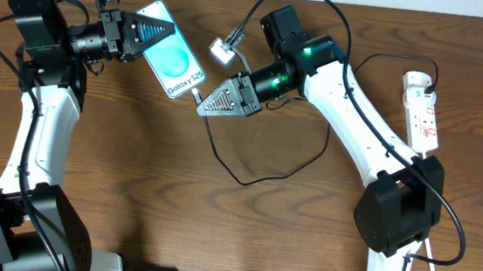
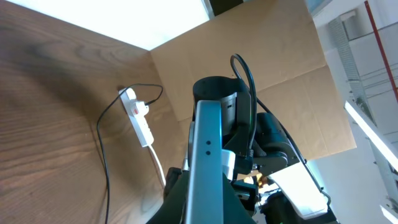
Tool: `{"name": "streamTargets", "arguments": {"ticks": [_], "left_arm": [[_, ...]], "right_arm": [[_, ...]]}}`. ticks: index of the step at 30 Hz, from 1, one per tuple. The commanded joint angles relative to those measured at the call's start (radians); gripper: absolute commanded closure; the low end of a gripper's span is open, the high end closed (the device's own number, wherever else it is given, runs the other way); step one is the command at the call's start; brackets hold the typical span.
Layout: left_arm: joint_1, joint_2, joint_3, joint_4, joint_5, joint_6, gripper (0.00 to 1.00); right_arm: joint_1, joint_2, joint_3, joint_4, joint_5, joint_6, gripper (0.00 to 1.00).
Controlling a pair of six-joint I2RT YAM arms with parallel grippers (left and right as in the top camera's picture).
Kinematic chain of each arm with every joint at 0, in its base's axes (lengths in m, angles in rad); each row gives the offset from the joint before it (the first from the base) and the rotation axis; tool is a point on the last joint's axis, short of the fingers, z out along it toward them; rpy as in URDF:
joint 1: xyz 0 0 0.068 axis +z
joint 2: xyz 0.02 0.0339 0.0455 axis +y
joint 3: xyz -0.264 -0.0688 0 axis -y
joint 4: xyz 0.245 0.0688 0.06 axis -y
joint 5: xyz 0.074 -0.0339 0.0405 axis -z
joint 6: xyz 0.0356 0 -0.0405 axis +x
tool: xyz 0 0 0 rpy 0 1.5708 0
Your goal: Plug charger to phone and switch on socket
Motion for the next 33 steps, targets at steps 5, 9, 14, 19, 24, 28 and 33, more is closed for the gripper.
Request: {"name": "streamTargets", "arguments": {"ticks": [5, 9, 14, 19, 24, 28, 33], "left_arm": [[0.002, -0.007, 0.013, 0.012, 0.027, 0.023, 0.93], [0.002, -0.007, 0.013, 0.011, 0.027, 0.023, 0.92], [0.002, -0.007, 0.013, 0.011, 0.027, 0.022, 0.93], [0.002, -0.007, 0.013, 0.011, 0.027, 0.022, 0.93], [0.002, -0.007, 0.013, 0.011, 0.027, 0.022, 0.93], [0.002, -0.007, 0.013, 0.011, 0.027, 0.022, 0.93], [0.002, -0.007, 0.013, 0.011, 0.027, 0.018, 0.93]], "right_arm": [[0.011, -0.004, 0.015, 0.008, -0.025, 0.007, 0.99], [0.011, -0.004, 0.015, 0.009, -0.025, 0.007, 0.99], [0.011, -0.004, 0.015, 0.009, -0.025, 0.007, 0.99], [0.012, -0.004, 0.015, 0.009, -0.025, 0.007, 0.99], [0.027, -0.004, 0.015, 0.016, -0.024, 0.007, 0.99], [0.037, -0.004, 0.015, 0.024, -0.019, 0.007, 0.99], [0.037, -0.004, 0.015, 0.023, -0.013, 0.007, 0.99]]}}
